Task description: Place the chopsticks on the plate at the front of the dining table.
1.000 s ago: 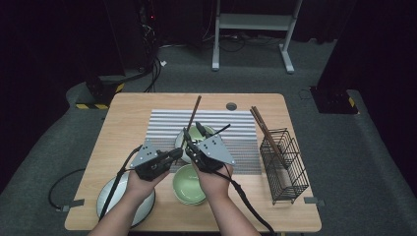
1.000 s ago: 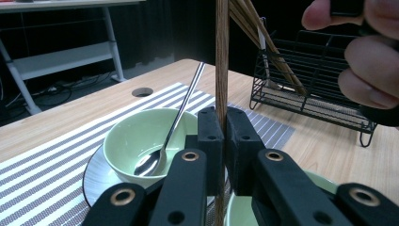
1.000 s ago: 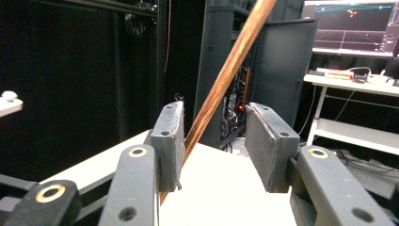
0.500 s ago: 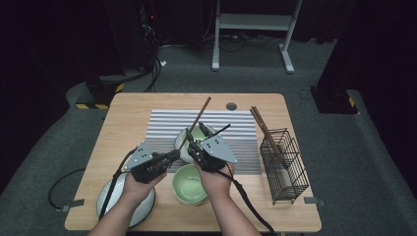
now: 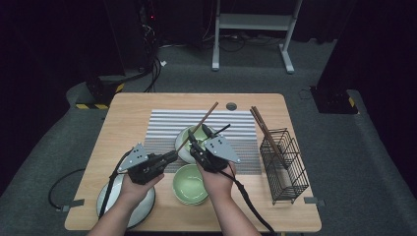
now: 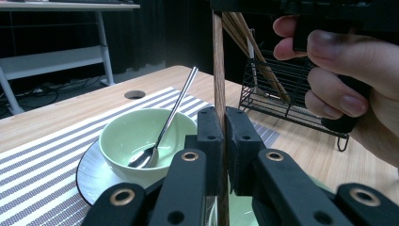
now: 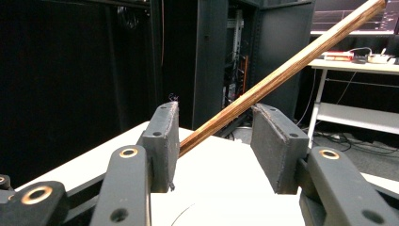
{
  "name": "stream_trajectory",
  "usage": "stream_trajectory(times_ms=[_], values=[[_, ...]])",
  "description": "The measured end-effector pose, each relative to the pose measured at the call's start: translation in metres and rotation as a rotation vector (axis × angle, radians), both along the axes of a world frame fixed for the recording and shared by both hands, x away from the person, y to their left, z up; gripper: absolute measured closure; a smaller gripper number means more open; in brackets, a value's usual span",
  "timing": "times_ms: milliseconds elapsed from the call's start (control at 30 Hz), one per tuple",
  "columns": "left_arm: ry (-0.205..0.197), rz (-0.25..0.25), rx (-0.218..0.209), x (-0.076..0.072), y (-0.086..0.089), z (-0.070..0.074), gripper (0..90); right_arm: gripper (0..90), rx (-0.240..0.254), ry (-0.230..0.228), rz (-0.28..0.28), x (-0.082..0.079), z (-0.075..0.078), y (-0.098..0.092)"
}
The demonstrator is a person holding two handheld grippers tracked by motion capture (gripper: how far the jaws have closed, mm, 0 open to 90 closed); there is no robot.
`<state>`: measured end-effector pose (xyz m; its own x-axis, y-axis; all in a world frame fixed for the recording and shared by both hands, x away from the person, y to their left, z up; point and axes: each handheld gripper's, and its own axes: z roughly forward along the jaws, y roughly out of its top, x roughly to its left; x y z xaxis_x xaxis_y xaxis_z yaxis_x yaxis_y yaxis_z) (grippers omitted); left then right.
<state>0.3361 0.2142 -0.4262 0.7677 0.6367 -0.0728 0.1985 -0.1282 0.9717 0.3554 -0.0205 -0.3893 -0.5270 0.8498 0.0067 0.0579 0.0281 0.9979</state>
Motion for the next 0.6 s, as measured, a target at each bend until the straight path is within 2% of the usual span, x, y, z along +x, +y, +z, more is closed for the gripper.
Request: stream_trajectory(times_ms=[300, 600], values=[[0.0, -0.002, 0.0, 0.0005, 0.0002, -0.0014, 85.2, 47.2, 0.005, 0.006, -0.009, 0.0001, 0.001, -0.0007], [0.01, 0.03, -0.005, 0.0041, 0.0051, -0.0003, 85.3, 45.1, -0.006, -0.002, -0.019, -0.0041, 0.0055, -0.0055]])
